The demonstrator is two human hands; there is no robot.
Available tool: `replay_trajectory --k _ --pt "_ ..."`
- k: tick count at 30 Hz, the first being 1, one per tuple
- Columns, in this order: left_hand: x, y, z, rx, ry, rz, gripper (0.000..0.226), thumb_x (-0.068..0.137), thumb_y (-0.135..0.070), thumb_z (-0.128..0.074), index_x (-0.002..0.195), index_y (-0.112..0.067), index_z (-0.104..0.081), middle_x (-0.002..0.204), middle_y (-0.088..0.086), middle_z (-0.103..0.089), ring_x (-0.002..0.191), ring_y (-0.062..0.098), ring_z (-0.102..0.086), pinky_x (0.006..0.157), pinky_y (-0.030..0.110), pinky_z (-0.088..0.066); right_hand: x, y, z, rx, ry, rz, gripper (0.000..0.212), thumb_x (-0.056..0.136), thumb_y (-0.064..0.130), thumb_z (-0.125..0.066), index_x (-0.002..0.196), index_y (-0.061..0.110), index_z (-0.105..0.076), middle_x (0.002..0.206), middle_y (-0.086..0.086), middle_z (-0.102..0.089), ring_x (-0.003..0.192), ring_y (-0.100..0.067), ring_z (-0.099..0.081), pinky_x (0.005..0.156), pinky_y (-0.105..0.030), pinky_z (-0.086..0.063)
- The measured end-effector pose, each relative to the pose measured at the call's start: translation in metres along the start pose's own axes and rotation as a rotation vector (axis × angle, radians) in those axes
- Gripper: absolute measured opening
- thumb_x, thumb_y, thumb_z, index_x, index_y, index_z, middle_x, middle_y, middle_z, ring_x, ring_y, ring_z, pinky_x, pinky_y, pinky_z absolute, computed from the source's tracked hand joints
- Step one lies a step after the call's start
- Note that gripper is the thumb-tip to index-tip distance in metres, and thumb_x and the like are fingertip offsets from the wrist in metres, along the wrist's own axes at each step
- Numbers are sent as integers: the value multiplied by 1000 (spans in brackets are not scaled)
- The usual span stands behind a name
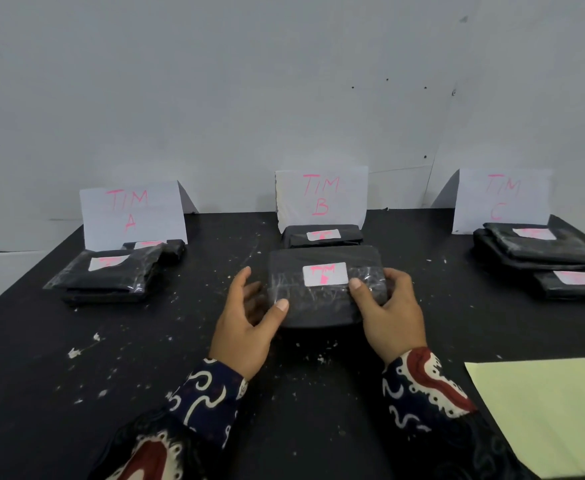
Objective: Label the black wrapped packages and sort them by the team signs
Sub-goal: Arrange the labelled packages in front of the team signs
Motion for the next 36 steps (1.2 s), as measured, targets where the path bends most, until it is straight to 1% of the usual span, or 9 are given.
replay_trajectory --k 3,6,7,10,14,24,28,30,36 --pt "0 1 1 98 -4 -40 64 86 -37 -66 142 -31 -37 139 -9 -49 124 6 -49 104 31 -44 9 -6 17 -16 -87 -14 47 85 43 -69 121 23 -48 93 13 -56 86 -10 -59 76 -23 -42" --pt "-2 -9 6 386 -22 -170 53 87 -41 -63 136 -28 -47 132 -15 -48 119 3 -47 92 11 -39 15 -11 24 -16 -134 -22 46 85 44 -69 120 23 -49 98 8 -60 90 -15 -61 79 -25 -45" --pt "-2 -12 6 492 -22 -224 52 86 -42 -64 134 -27 -50 131 -15 -49 118 4 -47 91 13 -40 16 -13 25 -19 -142 -26 45 85 44 -69 120 23 -49 98 9 -60 91 -15 -62 79 -26 -46" --pt "1 -6 1 702 22 -269 53 84 -44 -65 132 -24 -52 134 -7 -50 124 12 -45 105 36 -41 17 -15 25 -26 -153 -21 44 86 43 -69 120 23 -49 95 11 -59 91 -15 -62 80 -26 -46" --pt "2 4 -6 823 80 -248 58 82 -55 -58 130 -23 -55 134 -4 -51 128 18 -44 108 40 -37 16 -13 23 -88 -140 -22 46 86 45 -68 121 22 -49 93 13 -56 90 -14 -61 79 -26 -45" --pt "3 13 -10 892 134 -215 52 87 -55 -54 131 -27 -54 140 -4 -46 136 20 -37 115 43 -28 34 -14 2 -450 -45 -99 71 88 70 -39 128 14 -57 126 -10 -62 113 -29 -58 96 -40 -46" --pt "2 13 -10 887 133 -212 57 83 -61 -45 129 -29 -56 141 -4 -47 138 20 -35 116 42 -25 21 -10 3 -376 27 -111 92 85 75 -39 152 14 -26 153 -10 -35 139 -30 -33 112 -42 -30" --pt "3 15 -10 889 139 -208 53 87 -59 -48 131 -30 -54 143 -6 -45 140 18 -32 117 40 -23 8 4 3 -442 27 7 90 82 74 -46 152 23 -23 153 -8 -27 140 -29 -25 111 -44 -30" --pt "1 14 -9 877 144 -204 49 88 -55 -53 131 -32 -54 144 -8 -43 141 15 -29 118 38 -20 -18 19 -20 -703 23 261 60 84 66 -51 135 35 -49 148 2 -34 136 -22 -20 108 -44 -31"
Point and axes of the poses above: each hand's wrist, its own x-axis towards the middle knuckle, its own z-axis out of the back of the hand, y = z × x, the point moved 10 cm from there along x, towards the middle knuckle
